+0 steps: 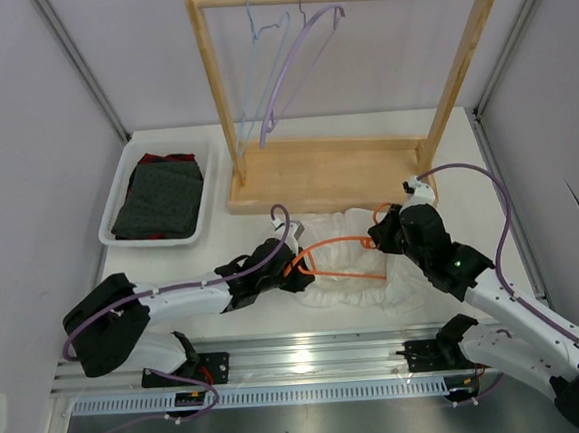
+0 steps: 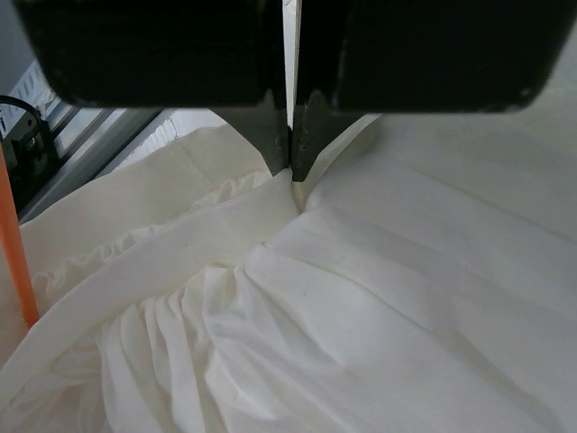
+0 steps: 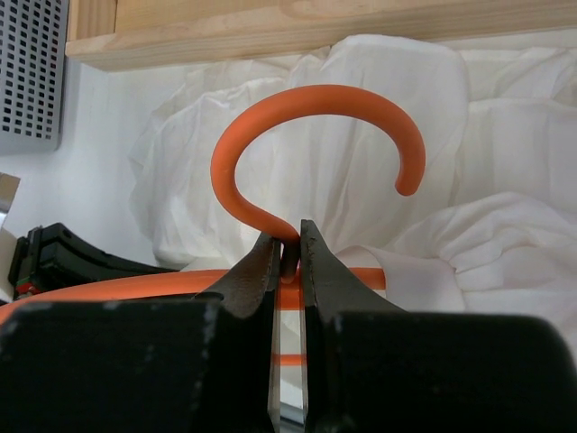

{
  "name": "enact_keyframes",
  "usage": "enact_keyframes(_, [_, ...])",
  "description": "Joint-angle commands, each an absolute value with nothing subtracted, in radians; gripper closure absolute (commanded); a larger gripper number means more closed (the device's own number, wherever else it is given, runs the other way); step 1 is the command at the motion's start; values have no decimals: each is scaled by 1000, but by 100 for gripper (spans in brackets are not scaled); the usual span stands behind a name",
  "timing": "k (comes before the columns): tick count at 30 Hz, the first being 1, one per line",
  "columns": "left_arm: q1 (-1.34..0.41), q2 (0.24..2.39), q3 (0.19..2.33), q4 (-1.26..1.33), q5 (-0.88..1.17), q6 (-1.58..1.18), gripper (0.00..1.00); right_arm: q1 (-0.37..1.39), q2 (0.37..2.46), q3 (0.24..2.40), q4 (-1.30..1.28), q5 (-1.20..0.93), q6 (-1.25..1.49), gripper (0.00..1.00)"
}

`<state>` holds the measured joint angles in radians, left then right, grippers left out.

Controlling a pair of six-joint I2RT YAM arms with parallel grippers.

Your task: Place the skirt on the hanger

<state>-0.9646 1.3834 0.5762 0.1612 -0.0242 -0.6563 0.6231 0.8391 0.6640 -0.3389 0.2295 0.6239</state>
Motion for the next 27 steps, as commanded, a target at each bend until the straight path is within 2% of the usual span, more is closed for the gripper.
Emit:
enact_keyframes(1, [-943, 1315, 595, 117, -37, -676, 100, 617, 818, 643, -259, 296, 594, 100])
enact_keyframes(12, [-759, 1157, 620, -58, 113, -690, 100, 627, 765, 575, -206, 443, 526, 100])
enact_keyframes(20, [-718, 1097, 719, -218, 135, -652, 100, 687, 799, 566, -190, 571, 514, 100])
enact_keyframes(27, [-684, 1042, 687, -276, 132, -632, 100, 698, 830, 574, -172, 621, 502, 100])
